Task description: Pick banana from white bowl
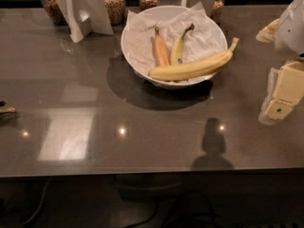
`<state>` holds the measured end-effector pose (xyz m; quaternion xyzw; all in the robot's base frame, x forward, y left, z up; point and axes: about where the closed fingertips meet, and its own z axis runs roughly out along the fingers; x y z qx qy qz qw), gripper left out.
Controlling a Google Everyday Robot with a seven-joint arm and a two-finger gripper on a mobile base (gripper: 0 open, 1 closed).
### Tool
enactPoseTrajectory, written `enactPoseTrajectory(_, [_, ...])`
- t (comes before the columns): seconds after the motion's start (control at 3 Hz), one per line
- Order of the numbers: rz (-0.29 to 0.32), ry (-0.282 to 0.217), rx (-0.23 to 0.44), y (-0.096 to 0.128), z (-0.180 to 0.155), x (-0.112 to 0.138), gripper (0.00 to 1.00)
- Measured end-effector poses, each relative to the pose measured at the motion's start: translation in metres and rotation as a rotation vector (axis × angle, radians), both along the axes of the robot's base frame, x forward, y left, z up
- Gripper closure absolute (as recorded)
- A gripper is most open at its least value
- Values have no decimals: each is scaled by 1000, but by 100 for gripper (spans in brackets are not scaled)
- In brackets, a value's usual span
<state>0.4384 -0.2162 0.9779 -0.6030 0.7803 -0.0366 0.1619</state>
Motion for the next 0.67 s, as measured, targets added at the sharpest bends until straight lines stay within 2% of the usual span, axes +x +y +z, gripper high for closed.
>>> enactPoseTrajectory(0.33, [0, 0, 0, 0, 0, 0, 0])
enactPoseTrajectory(0.67, [10, -32, 32, 4, 3, 5, 0])
